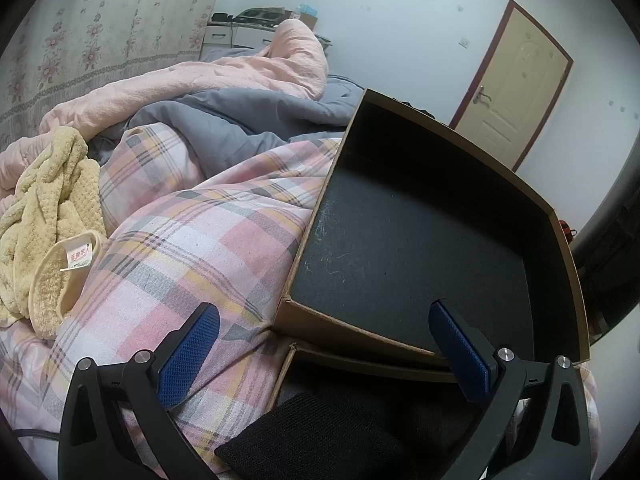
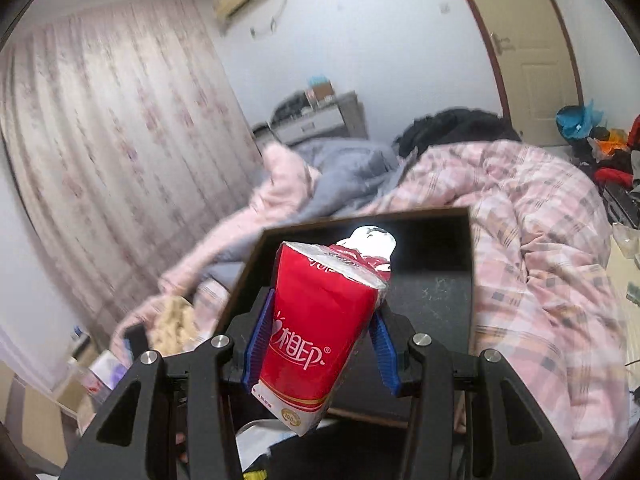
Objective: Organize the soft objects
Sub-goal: 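Lift the red tissue packet up and out of the tray, then open the right tool to drop the tissue packet beside the socks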
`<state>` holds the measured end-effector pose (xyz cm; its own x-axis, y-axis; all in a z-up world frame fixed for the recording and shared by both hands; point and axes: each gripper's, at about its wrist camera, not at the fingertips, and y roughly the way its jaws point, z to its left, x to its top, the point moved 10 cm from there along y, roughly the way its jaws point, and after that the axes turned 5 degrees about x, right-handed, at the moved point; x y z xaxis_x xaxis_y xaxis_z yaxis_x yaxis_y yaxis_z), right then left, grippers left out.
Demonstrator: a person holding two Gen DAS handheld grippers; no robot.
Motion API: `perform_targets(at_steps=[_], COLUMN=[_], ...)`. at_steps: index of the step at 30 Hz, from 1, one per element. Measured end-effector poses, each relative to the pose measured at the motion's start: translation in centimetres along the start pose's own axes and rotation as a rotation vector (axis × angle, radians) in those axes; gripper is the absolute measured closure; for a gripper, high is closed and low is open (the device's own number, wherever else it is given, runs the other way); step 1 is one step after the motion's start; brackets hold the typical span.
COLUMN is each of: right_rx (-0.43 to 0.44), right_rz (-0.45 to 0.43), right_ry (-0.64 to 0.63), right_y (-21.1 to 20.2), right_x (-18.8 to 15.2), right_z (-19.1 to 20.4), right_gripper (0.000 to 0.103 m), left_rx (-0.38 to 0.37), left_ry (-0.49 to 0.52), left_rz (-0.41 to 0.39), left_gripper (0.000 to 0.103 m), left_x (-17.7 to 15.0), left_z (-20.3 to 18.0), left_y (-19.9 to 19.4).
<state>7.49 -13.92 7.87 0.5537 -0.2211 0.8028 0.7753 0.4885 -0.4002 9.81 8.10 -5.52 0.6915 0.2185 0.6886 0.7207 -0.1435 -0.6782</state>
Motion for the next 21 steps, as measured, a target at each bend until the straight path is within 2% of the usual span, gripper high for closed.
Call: perform_targets(at_steps=[3, 6, 12, 21], right_rx=[0.035, 0.061, 0.042, -0.023], right_rz=[-0.008, 0.034, 0.178, 0.276], right_ry=[0.03, 0.055, 0.039, -0.005], right_y=[-1.1, -0.4, 3.6, 10.0], right_x=[-1.0, -3.0, -7.1, -8.7], right_z=[0.1, 0.5, 0.4, -0.2], right_gripper=[0.061, 0.061, 0.061, 0.061], left_rx=[0.0, -0.001, -0.001, 0.0], left_ry=[0.0, 0.0, 0.0, 0.001], left_rz=[0.0, 0.0, 0.0, -0.001], left_gripper=[0.0, 0.0, 0.0, 0.0], left_x=[0.0, 0.0, 0.0, 0.0], left_z=[0.0, 0.0, 0.0, 0.1], left_y=[0.0, 0.0, 0.0, 0.0])
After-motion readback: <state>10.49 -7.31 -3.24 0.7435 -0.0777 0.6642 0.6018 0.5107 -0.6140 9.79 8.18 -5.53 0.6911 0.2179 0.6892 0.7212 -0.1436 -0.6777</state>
